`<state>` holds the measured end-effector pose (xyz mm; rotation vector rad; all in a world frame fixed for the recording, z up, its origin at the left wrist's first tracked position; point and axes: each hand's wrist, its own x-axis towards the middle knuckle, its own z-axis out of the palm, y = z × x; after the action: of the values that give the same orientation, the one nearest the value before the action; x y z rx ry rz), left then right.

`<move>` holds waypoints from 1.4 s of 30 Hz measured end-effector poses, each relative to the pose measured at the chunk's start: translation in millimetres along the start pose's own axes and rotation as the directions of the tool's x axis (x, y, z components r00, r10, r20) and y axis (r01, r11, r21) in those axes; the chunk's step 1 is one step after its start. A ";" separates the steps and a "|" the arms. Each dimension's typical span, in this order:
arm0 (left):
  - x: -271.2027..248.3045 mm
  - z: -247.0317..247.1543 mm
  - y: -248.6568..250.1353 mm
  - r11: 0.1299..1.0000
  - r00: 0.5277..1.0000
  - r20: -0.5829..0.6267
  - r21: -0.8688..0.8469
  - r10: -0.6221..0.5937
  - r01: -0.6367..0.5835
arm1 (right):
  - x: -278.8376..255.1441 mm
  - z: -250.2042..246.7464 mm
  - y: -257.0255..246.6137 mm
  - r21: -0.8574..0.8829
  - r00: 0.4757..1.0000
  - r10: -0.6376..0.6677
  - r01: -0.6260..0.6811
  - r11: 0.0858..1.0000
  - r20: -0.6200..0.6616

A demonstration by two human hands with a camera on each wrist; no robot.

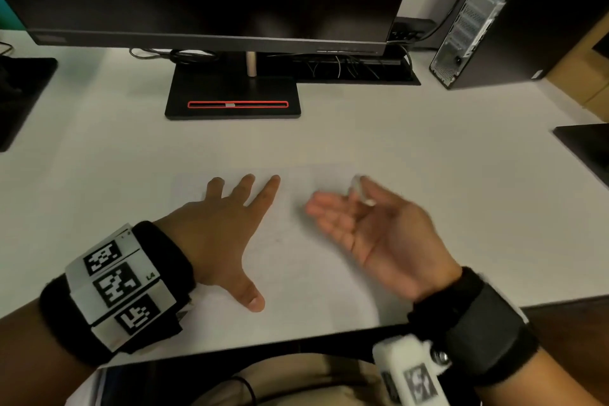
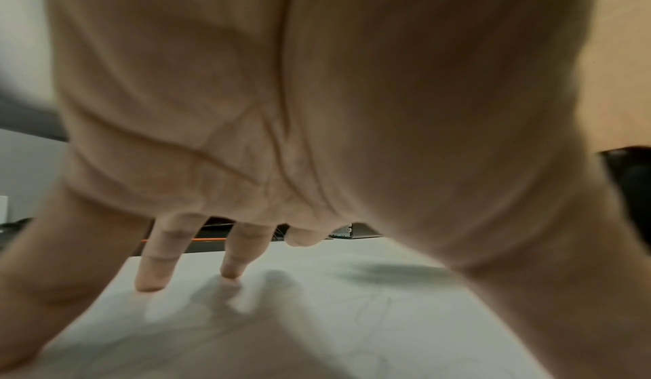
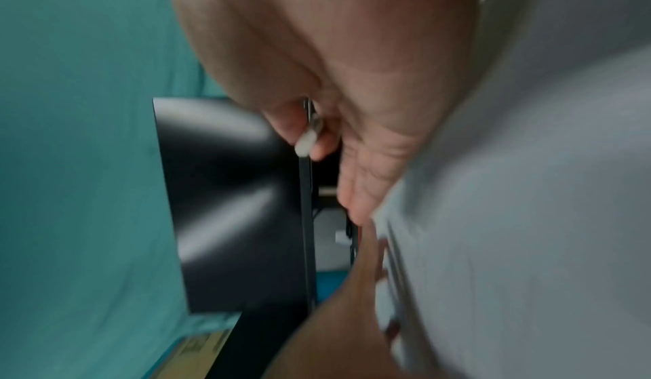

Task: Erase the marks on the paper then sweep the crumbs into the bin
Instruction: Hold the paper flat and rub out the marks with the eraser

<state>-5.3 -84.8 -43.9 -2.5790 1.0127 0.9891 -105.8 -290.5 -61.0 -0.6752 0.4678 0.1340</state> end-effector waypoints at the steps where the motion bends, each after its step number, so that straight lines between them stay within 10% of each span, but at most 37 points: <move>1: 0.2 0.7 0.0 1.000 1.000 0.000 -0.001 -0.003 0.003 | -4.2 9.1 12.7 -0.137 0.991 0.120 -0.111 0.984 0.064; 6: -2.0 0.4 -1.2 1.000 1.000 0.004 -0.009 -0.013 0.013 | 22.2 17.0 14.7 -0.254 0.950 0.312 -0.303 0.919 -0.003; 13: -4.8 -0.7 0.0 1.000 1.000 -0.001 0.001 -0.004 0.004 | 40.2 -11.7 -40.4 0.055 0.913 -0.272 0.302 0.952 -0.305; 17: -2.6 -0.9 1.1 1.000 1.000 -0.007 0.004 -0.013 0.013 | 33.2 19.7 -1.0 -0.122 0.999 0.010 -0.016 0.992 -0.048; 21: -3.0 1.8 0.2 0.999 0.999 -0.008 0.006 -0.035 0.035 | 50.4 32.4 8.9 -0.324 0.970 0.243 -0.232 0.917 -0.006; 28: -4.8 1.6 -1.3 0.999 0.999 0.011 -0.009 -0.035 0.035 | 65.2 -1.1 -51.9 0.087 0.924 -0.270 0.302 0.949 -0.270; 32: -4.4 1.1 -0.9 1.000 1.000 0.007 0.006 -0.031 0.031 | 23.1 7.1 -27.9 -0.097 0.999 -0.045 0.043 0.994 -0.022; 38: -2.0 4.0 -1.2 0.999 1.000 0.003 -0.032 -0.023 0.023 | -16.4 -24.2 -1.6 -0.371 0.912 0.409 -0.370 0.852 0.030; 42: -4.4 2.0 -0.5 0.999 1.000 0.003 -0.040 -0.016 0.016 | -4.2 -36.4 -36.8 -0.130 0.965 -0.149 0.123 0.984 -0.216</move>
<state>-8.4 -81.3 -42.6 -2.6122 0.9801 1.0189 -113.3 -341.9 -62.9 -0.8385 0.6325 -0.0470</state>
